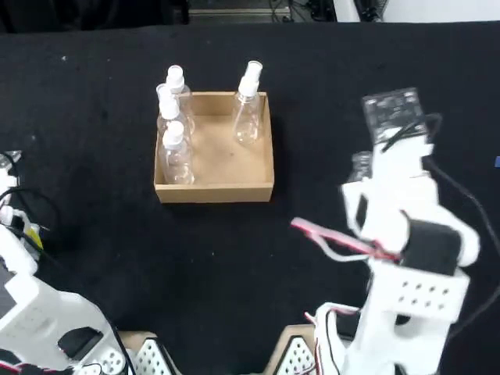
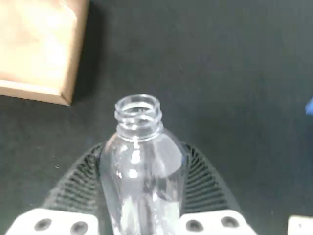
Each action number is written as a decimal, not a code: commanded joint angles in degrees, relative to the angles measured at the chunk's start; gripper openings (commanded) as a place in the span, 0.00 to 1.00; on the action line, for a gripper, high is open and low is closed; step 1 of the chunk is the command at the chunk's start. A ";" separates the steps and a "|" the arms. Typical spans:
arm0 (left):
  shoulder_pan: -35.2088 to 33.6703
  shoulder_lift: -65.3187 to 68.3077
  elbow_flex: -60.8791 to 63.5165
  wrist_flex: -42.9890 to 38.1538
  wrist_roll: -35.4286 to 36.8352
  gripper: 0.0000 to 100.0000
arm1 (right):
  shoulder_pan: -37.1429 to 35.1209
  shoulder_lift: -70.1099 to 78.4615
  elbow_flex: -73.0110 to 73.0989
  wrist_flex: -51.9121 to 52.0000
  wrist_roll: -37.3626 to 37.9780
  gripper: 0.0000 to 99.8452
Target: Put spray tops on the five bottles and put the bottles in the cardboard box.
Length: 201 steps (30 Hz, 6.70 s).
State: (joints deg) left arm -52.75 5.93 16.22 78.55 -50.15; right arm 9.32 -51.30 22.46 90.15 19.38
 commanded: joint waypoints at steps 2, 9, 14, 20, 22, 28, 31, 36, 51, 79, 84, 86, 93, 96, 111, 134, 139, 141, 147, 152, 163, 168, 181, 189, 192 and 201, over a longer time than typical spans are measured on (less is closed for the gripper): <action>1.27 -1.49 1.63 0.18 -3.52 0.21 | -2.37 -1.98 -3.56 2.55 -0.44 0.01; 1.54 3.60 -3.38 0.00 -3.78 0.23 | -2.37 -2.42 -3.82 3.78 -0.53 0.01; 3.74 6.77 -4.00 0.18 -4.04 0.23 | -2.46 -2.51 -4.97 4.22 -0.62 0.01; 5.49 8.35 -2.51 0.26 -4.22 0.23 | -2.46 -2.51 -4.97 4.13 -0.62 0.01; 5.41 8.35 -1.98 0.18 -4.31 0.20 | -2.46 -2.51 -4.97 4.04 -0.62 0.01; 5.41 8.35 -0.48 0.18 -4.31 0.03 | -4.13 -2.51 -5.14 3.78 -0.70 0.01; 5.41 8.35 -0.66 0.62 -4.31 0.03 | -8.70 -2.51 -7.16 4.04 -3.78 0.01; 4.44 3.52 -1.54 0.79 -3.60 0.03 | -18.20 -2.42 -12.79 3.16 -9.85 0.01; 4.79 -30.77 -4.26 2.73 31.47 0.03 | -44.31 -17.71 12.53 -27.25 -11.60 0.01; 64.92 -42.37 -46.11 -1.93 66.73 0.03 | -44.22 -21.49 48.92 -62.86 -15.91 0.01; 70.20 -42.73 -37.41 -7.74 66.81 0.03 | -44.13 -21.49 48.92 -62.86 -16.18 0.01; 70.55 -42.73 -34.95 -8.00 66.81 0.03 | -44.13 -21.49 48.92 -62.86 -16.26 0.01; 70.64 -42.11 -33.10 -8.44 66.55 0.03 | -44.13 -21.49 48.92 -64.97 -16.44 0.01; 70.29 -42.11 -33.01 -10.37 66.55 0.03 | -44.13 -21.49 48.84 -65.32 -19.34 0.01; 70.37 -42.73 -24.92 -17.49 66.37 0.03 | -44.13 -21.49 48.57 -65.32 -22.33 0.01; 71.69 -56.35 -3.38 -16.62 66.37 0.17 | -44.22 -21.49 48.92 -67.78 -22.42 0.01; 74.68 -63.56 0.66 -17.76 66.29 0.24 | -44.22 -21.49 48.92 -67.78 -22.42 0.01; 74.42 -65.32 0.66 -17.76 66.29 0.25 | -44.22 -21.49 48.92 -67.78 -22.42 0.01; 67.03 -66.37 0.66 -17.85 66.20 0.25 | -44.22 -21.49 48.92 -67.69 -22.51 0.01; 57.63 -66.99 0.92 -16.79 66.20 0.25 | -39.91 -21.49 48.57 -67.78 -22.68 0.01; 36.35 -66.99 19.56 -20.75 66.29 0.25 | -31.56 -11.82 50.33 -82.90 -22.86 0.01; 33.36 -66.99 31.96 -28.75 66.64 0.25 | -30.95 1.71 48.84 -94.86 -22.51 0.01; 34.68 -66.99 40.48 -33.32 66.73 0.25 | -31.03 21.05 48.48 -115.34 -22.33 0.01; 34.68 -66.99 40.57 -33.14 66.73 0.25 | -31.03 28.97 48.48 -123.34 -22.33 0.01; 34.68 -66.99 41.54 -33.58 66.73 0.25 | -31.03 31.16 48.48 -125.27 -22.24 0.01; 34.68 -66.99 41.71 -33.58 66.73 0.25 | -30.77 42.15 48.92 -138.02 -22.24 0.01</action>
State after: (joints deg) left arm -18.64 -60.09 58.95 46.29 16.31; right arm -22.86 -10.95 73.10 -42.68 -3.03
